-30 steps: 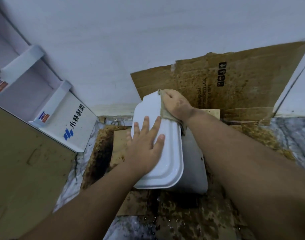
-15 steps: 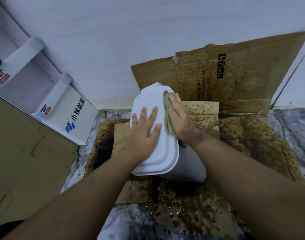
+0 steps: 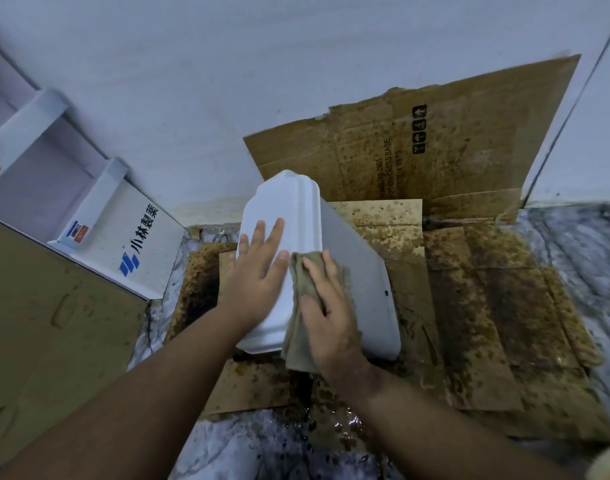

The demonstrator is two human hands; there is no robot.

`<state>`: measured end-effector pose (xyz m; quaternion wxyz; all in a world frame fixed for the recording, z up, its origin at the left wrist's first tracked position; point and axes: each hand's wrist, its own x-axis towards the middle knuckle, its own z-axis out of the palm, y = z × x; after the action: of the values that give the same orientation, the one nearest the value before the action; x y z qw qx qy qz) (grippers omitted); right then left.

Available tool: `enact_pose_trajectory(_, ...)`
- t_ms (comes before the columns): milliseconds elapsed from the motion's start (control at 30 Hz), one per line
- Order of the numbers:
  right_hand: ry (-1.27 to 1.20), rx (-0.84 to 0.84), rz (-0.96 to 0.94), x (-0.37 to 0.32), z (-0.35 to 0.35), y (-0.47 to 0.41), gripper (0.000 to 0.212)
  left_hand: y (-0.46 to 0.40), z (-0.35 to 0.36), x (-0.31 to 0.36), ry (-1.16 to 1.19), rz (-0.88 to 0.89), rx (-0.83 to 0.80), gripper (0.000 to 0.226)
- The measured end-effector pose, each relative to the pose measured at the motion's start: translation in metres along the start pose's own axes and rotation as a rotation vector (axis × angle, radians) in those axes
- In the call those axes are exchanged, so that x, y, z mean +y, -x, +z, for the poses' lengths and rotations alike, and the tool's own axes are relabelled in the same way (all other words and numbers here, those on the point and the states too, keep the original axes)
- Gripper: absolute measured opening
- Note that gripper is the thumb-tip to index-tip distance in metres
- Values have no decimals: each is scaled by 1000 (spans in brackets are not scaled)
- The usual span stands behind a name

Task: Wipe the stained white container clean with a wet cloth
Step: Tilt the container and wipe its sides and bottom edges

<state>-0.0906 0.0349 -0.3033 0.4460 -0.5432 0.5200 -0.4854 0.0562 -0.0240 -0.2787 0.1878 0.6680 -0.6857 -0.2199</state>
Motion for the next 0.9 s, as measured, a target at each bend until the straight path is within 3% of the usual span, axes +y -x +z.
enact_pose_trajectory(200, 58, -200, 4, 1, -2, -103, 59, -4, -2, -14, 49, 31, 32, 50)
enact_pose_trajectory(300, 47, -206, -161, 33, -9, -88, 52, -3, -3, -22, 71, 26, 34, 56)
enact_pose_trajectory(367, 201, -197, -169, 88, -26, -68, 51, -1, -5, -31, 94, 24, 30, 64)
enact_pose_trajectory(500, 355, -58, 192, 179, -56, -42, 70, 2, -9, -44, 110, 60, 13, 54)
enact_pose_trajectory(600, 426, 20, 372, 168, -49, -37, 70, 1, -11, -54, 141, 58, 9, 50)
enact_pose_trajectory(700, 475, -120, 245, 99, -6, -37, 71, 4, -12, -62, 185, 26, 40, 52)
enact_pose_trajectory(800, 289, -216, 45, 36, 29, -37, 63, 0, -15, -63, 246, -1, 55, 53)
enact_pose_trajectory(900, 304, -249, -146, 63, 11, -46, 58, -9, -21, -60, 395, -152, 51, 58)
